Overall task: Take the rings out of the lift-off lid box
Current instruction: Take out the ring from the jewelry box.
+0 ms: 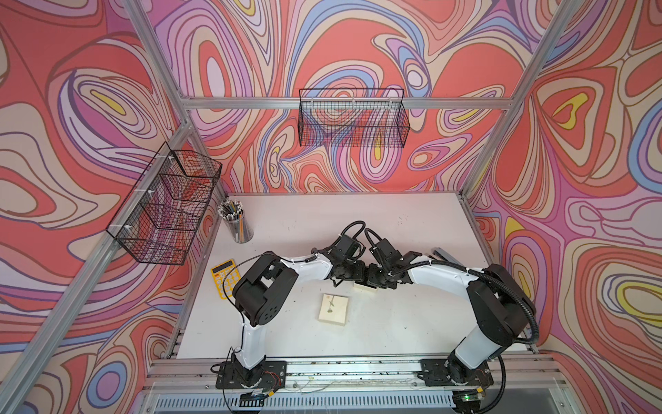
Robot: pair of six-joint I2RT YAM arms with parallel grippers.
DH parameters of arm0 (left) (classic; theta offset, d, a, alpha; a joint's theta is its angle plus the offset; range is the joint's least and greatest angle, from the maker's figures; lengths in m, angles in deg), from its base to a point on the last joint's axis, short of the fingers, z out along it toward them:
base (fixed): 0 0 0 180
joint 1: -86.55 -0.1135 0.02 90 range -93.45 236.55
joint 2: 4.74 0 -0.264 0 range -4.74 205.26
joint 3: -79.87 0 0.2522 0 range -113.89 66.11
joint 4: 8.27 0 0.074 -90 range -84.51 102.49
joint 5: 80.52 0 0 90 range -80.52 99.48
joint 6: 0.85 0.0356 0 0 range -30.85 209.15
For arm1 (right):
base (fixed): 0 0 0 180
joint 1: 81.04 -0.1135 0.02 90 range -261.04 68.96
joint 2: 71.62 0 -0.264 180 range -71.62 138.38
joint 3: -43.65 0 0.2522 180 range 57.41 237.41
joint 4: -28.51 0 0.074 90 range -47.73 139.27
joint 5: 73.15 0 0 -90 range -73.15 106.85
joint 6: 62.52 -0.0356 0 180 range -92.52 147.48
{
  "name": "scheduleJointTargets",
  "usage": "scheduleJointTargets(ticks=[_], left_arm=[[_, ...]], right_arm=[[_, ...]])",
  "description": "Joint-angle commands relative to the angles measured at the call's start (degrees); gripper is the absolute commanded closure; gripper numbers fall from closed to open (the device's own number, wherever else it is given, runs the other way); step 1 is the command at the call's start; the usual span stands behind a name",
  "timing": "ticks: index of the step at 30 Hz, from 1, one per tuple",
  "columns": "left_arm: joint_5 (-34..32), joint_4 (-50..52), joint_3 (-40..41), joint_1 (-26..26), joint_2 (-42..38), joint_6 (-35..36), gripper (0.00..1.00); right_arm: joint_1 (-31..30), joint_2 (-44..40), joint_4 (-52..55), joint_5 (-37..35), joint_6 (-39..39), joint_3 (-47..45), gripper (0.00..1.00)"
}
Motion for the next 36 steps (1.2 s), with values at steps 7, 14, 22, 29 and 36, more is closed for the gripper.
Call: scheduleJointTargets(ticks=[7, 14, 22, 29, 36], left_arm=[[-2.0, 8.1, -4.2, 1.5, 2.8, 1.4, 0.67], [-3.6, 9.7, -6.0, 2.2, 4.3, 1.2, 0.68], [-4.3, 12.4, -7.0, 2.2, 5.5, 0.6, 0.69], [-4.7, 13.8, -7.9, 2.2, 6.3, 0.3, 0.72], [-4.8, 14.2, -8.1, 2.2, 6.4, 0.2, 0.71]], right_arm=[[-0.3, -0.7, -3.5, -0.8, -1.3, -0.8, 1.0], [0.0, -1.8, -4.5, -0.2, -2.5, -1.2, 1.0], [1.2, -4.7, -5.8, 0.0, -4.6, -2.7, 1.0], [2.0, -7.5, -6.1, 0.2, -4.5, -3.2, 1.0], [3.2, -8.9, -6.7, 1.1, -4.7, -4.2, 1.0]])
